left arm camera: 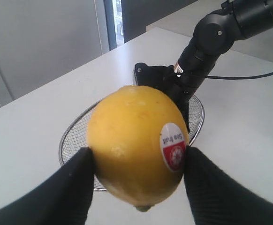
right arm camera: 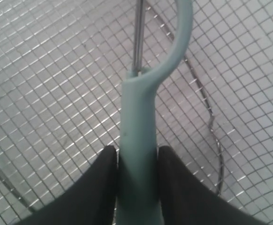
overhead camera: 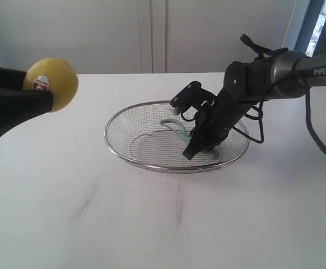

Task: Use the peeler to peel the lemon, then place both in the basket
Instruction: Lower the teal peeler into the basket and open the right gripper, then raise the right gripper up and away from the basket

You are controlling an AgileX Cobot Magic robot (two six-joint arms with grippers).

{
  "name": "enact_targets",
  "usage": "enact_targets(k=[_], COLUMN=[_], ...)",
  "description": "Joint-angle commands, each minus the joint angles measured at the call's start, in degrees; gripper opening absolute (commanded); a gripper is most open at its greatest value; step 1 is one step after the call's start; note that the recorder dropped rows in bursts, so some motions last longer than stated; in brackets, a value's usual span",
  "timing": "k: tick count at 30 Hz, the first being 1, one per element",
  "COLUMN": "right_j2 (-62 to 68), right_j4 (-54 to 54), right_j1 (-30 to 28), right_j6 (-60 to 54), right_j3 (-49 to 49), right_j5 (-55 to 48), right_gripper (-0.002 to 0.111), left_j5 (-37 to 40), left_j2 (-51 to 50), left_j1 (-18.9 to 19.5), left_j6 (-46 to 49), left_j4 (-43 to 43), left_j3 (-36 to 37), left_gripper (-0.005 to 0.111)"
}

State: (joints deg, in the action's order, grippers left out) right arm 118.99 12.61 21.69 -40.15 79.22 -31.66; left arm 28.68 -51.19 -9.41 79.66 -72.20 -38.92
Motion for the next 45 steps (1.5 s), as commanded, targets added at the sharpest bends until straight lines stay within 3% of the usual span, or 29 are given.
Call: enact_targets(k=[1,10,19,23,26,30,38,45], right_j2=[0.3,-2.6,-9.4,-13.2,-16.2,-19.8,-24.7,-26.7], right_j4=[-0.4,-0.4,-0.3,-0.3,-0.3,-0.3,-0.3,-0.3], right_j1=[-0.1,-0.1,-0.1,-0.1,-0.1,-0.1,-0.1,-0.1], right_j6=[-0.5,0.3,0.8,6.6,10.0,12.4,13.5,13.5], right_j3=[0.2,0.2,0.2,0.2,0.2,0.1,0.1,-0.2], right_j5=[0.1,0.2,-2.1,-7.9,-14.4,-24.4,-37.9,-38.3], right_gripper=[0.027,0.048,0.049,0.049,0.041,0.000,0.000,0.000], left_j5=[0.9,0.9,0.9,0.9,0.9,0.9,0.9,0.9], left_j2=[0.5,0.5,0.5,0.5,0.5,0.5,0.5,0.6], left_j1=[-0.1,-0.1,-0.1,-0.1,-0.1,-0.1,-0.1,-0.1], left_j6=[0.0,0.1,0.1,0.1,0.1,0.1,0.1,0.1], left_j4=[-2.4,-2.4,-2.4,-2.4,-2.4,-2.4,-2.3,-0.9], left_j3=[-0.5,-0.5,-0.5,-0.5,-0.5,-0.5,-0.5,-0.5], left_gripper=[0.000,0.000,0.000,0.000,0.000,0.000,0.000,0.000])
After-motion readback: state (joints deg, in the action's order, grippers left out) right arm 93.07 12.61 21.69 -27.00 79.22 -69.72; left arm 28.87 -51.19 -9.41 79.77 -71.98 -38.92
